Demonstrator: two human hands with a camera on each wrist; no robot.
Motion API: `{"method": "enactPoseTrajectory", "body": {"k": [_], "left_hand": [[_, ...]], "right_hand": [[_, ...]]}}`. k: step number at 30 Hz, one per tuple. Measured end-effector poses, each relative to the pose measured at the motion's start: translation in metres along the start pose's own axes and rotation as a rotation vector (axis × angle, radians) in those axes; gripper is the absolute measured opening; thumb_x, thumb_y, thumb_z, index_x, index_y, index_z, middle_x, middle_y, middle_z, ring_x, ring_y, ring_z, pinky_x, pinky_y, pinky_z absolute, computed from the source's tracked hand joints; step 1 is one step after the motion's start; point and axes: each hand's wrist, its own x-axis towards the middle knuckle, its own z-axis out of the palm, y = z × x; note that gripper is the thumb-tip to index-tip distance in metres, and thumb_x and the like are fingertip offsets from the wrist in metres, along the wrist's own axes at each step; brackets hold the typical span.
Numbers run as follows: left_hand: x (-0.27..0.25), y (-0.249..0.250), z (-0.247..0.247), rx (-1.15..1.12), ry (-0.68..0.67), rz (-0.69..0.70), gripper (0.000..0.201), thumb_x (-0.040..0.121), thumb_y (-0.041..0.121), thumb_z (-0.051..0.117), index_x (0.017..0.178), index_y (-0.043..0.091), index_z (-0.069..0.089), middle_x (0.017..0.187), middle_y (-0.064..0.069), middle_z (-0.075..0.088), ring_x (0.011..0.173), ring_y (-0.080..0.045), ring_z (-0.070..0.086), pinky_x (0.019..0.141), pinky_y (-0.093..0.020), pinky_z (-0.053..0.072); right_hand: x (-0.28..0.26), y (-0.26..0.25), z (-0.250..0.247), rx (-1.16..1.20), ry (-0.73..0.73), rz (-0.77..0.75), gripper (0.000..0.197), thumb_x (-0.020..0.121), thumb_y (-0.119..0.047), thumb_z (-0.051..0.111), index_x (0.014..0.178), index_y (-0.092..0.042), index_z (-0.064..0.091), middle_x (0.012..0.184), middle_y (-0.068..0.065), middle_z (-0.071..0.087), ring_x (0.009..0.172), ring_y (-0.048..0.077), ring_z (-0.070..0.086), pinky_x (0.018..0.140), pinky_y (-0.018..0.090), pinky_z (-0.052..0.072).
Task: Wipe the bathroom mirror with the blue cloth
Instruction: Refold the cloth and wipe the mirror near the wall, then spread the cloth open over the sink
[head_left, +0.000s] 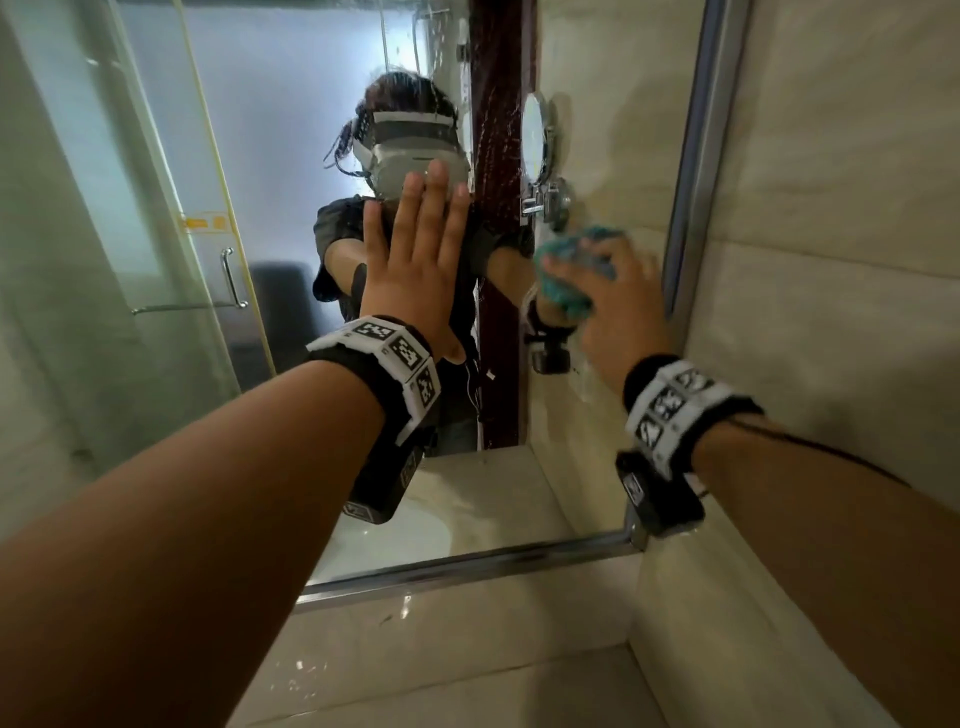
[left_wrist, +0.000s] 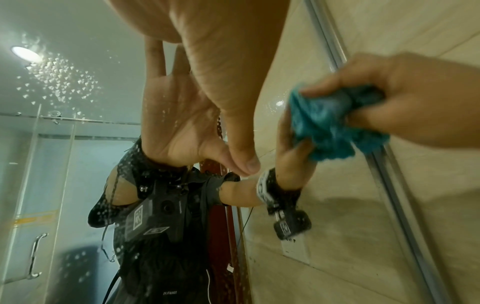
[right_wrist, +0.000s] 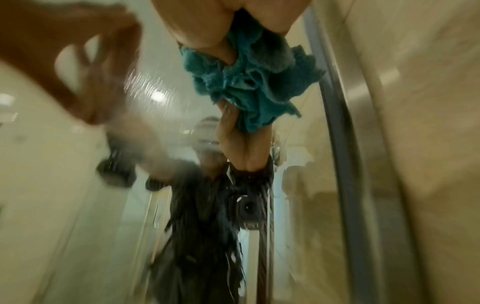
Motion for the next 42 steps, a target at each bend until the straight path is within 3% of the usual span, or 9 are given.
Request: {"method": "enactPoseTrajectory", "body": {"k": [4, 10, 13, 17, 22, 28, 31, 34, 42], "left_hand": [[0.0, 0.001, -0.002, -0.009, -0.011, -0.003, 0.152, 0.049, 0.063, 0.08, 0.143, 0.007, -0.026, 0.153, -0.015, -0.025, 0.142, -0.031, -0.019, 0.111, -0.053, -0.01], [-0.001, -0.014, -0.004, -0.039, -0.016, 0.073, 0.147, 0.052, 0.062, 0.08, 0.144, 0.012, -0.024, 0.154, -0.011, -0.022, 0.143, -0.029, -0.017, 0.115, -0.05, -0.005], [-0.01, -0.02, -0.012, -0.116, -0.031, 0.13, 0.132, 0.063, 0.052, 0.078, 0.148, 0.014, -0.016, 0.156, -0.009, -0.019, 0.144, -0.027, -0.014, 0.116, -0.047, -0.005], [-0.036, -0.017, -0.012, -0.136, -0.132, 0.179, 0.121, 0.073, 0.049, 0.072, 0.148, 0.016, -0.016, 0.155, -0.008, -0.023, 0.143, -0.027, -0.017, 0.117, -0.048, -0.003], [-0.071, -0.008, -0.013, -0.276, -0.266, 0.214, 0.116, 0.075, 0.049, 0.07, 0.149, 0.022, -0.015, 0.155, -0.005, -0.025, 0.142, -0.026, -0.02, 0.116, -0.052, -0.003], [-0.108, 0.002, -0.029, -0.521, -0.4, 0.217, 0.09, 0.085, 0.05, 0.058, 0.15, 0.029, -0.001, 0.157, -0.002, -0.013, 0.145, -0.025, -0.007, 0.116, -0.051, 0.009], [-0.128, -0.003, -0.036, -0.75, -0.387, 0.283, 0.065, 0.09, 0.037, 0.056, 0.147, 0.022, 0.027, 0.154, -0.007, 0.019, 0.141, -0.028, 0.02, 0.113, -0.044, 0.024], [-0.152, -0.011, -0.046, -1.14, -0.495, 0.322, 0.041, 0.095, 0.02, 0.052, 0.136, 0.015, 0.046, 0.133, -0.004, 0.053, 0.121, -0.02, 0.049, 0.103, -0.032, 0.038], [-0.216, -0.033, -0.039, -1.72, -0.733, 0.101, 0.045, 0.084, 0.008, 0.06, 0.127, 0.019, 0.048, 0.114, -0.002, 0.06, 0.099, -0.01, 0.058, 0.084, -0.024, 0.048]], "right_hand": [[-0.056, 0.031, 0.007, -0.509, -0.488, -0.163, 0.05, 0.089, -0.005, 0.053, 0.131, -0.034, 0.051, 0.139, 0.009, 0.033, 0.124, 0.027, 0.031, 0.103, 0.037, 0.035], [-0.105, 0.06, 0.012, -0.696, -0.746, -0.127, 0.061, 0.089, 0.0, 0.05, 0.138, -0.036, 0.041, 0.143, 0.003, 0.027, 0.129, 0.029, 0.026, 0.107, 0.034, 0.032], [-0.11, 0.066, 0.004, -0.657, -0.713, -0.134, 0.06, 0.083, 0.005, 0.055, 0.131, -0.031, 0.051, 0.13, 0.004, 0.038, 0.121, 0.028, 0.036, 0.101, 0.036, 0.037], [-0.115, 0.055, -0.003, -0.539, -0.518, -0.039, 0.012, 0.079, -0.021, 0.072, 0.088, -0.026, 0.066, 0.101, 0.004, 0.054, 0.093, 0.018, 0.054, 0.08, 0.031, 0.043], [-0.108, 0.009, -0.016, -0.249, -0.397, 0.042, 0.049, 0.085, 0.007, 0.047, 0.127, -0.016, 0.058, 0.12, 0.005, 0.052, 0.109, 0.017, 0.05, 0.101, 0.027, 0.036], [-0.111, -0.053, -0.029, -0.043, -0.514, 0.189, 0.058, 0.088, 0.014, 0.038, 0.135, -0.02, 0.048, 0.141, 0.004, 0.044, 0.127, 0.017, 0.042, 0.097, 0.013, 0.031], [-0.125, -0.077, -0.04, 0.05, -0.527, 0.247, 0.057, 0.09, 0.007, 0.049, 0.137, -0.022, 0.04, 0.133, 0.0, 0.048, 0.117, 0.01, 0.045, 0.084, 0.005, 0.04], [-0.144, -0.098, -0.049, 0.164, -0.516, 0.312, 0.058, 0.086, -0.002, 0.063, 0.132, -0.026, 0.038, 0.122, -0.002, 0.053, 0.112, 0.011, 0.05, 0.086, 0.019, 0.049], [-0.2, -0.117, -0.03, 0.146, -0.506, 0.406, 0.036, 0.071, -0.004, 0.078, 0.088, -0.025, 0.056, 0.103, 0.003, 0.062, 0.093, 0.022, 0.062, 0.082, 0.035, 0.053]]}}
